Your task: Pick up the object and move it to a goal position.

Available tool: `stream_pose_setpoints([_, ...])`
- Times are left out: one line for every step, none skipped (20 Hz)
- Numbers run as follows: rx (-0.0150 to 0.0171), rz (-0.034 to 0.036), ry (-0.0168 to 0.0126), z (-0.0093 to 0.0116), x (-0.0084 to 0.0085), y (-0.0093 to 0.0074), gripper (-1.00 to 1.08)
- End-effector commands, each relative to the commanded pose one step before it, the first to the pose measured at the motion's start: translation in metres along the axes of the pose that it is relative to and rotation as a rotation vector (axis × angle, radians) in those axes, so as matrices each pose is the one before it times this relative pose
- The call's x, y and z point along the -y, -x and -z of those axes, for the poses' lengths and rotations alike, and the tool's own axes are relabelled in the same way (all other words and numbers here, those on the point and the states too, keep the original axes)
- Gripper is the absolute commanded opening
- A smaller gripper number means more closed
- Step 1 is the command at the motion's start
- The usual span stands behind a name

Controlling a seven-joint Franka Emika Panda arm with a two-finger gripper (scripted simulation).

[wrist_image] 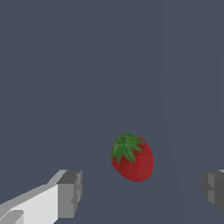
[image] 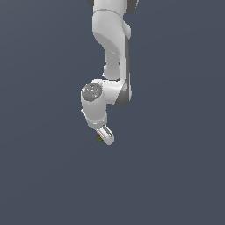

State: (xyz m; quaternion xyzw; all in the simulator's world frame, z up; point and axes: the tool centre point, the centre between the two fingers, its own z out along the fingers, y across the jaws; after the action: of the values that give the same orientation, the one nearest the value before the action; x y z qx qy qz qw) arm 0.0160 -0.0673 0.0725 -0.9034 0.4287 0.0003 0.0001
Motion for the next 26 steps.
stream_pose_setpoints([0.00018, 0.00012, 0.00016, -0.00295, 0.00009, 0.00027, 1.0])
stream_pose_setpoints([-0.00008, -0.00068, -0.00004, -0.00262, -0.00024, -0.00015, 1.0])
stream_pose_setpoints([0.0, 0.0, 0.0, -0.00343, 0.00009, 0.0002, 1.0])
stream_pose_setpoints([-0.00011, -0.00097, -0.00006, -0.0041, -0.00034, -0.00017, 1.0])
stream_pose_setpoints([-0.00007, -0.00069, -0.00003, -0.00485, -0.0002, 0.00002, 1.0])
stream_pose_setpoints([-0.00008, -0.00069, -0.00003, -0.00556, -0.00019, 0.00007, 1.0])
stream_pose_setpoints([-0.00008, -0.00069, -0.00003, -0.00601, -0.00018, 0.0001, 1.0])
stream_pose_setpoints([-0.00008, -0.00068, -0.00003, -0.00532, -0.00018, 0.00003, 1.0])
stream_pose_setpoints([0.0, 0.0, 0.0, -0.00454, 0.00014, 0.00024, 1.0])
stream_pose_setpoints([-0.0001, -0.00068, -0.00004, -0.00365, -0.00014, -0.00017, 1.0])
stream_pose_setpoints([0.0, 0.0, 0.0, -0.00289, 0.00021, 0.00001, 1.0])
stream_pose_setpoints([0.0, 0.0, 0.0, -0.00208, 0.00024, -0.00011, 1.0])
stream_pose_setpoints([0.0, 0.0, 0.0, -0.0013, 0.00026, -0.00021, 1.0])
stream_pose_setpoints([0.0, 0.0, 0.0, -0.00061, 0.00024, -0.00024, 1.0])
stream_pose_setpoints([0.0, 0.0, 0.0, -0.00014, 0.0001, -0.00012, 1.0])
stream_pose_setpoints([0.0, 0.0, 0.0, 0.0, 0.0, 0.0, -1.0])
stream_pose_setpoints([0.0, 0.0, 0.0, 0.0, 0.0, 0.0, -1.0])
stream_pose_setpoints([0.0, 0.0, 0.0, 0.0, 0.0, 0.0, -1.0])
stream_pose_setpoints([0.0, 0.0, 0.0, 0.0, 0.0, 0.0, -1.0])
stream_pose_setpoints([0.0, 0.0, 0.0, 0.0, 0.0, 0.0, -1.0])
stream_pose_setpoints([0.0, 0.0, 0.0, 0.0, 0.0, 0.0, -1.0])
stream_pose_setpoints([0.0, 0.0, 0.0, 0.0, 0.0, 0.0, -1.0])
stream_pose_setpoints([0.0, 0.0, 0.0, 0.0, 0.0, 0.0, -1.0])
stream_pose_setpoints([0.0, 0.0, 0.0, 0.0, 0.0, 0.0, -1.0])
stream_pose_setpoints([0.0, 0.0, 0.0, 0.0, 0.0, 0.0, -1.0])
stream_pose_setpoints([-0.00029, 0.00021, -0.00059, 0.0005, 0.0002, 0.00008, -1.0])
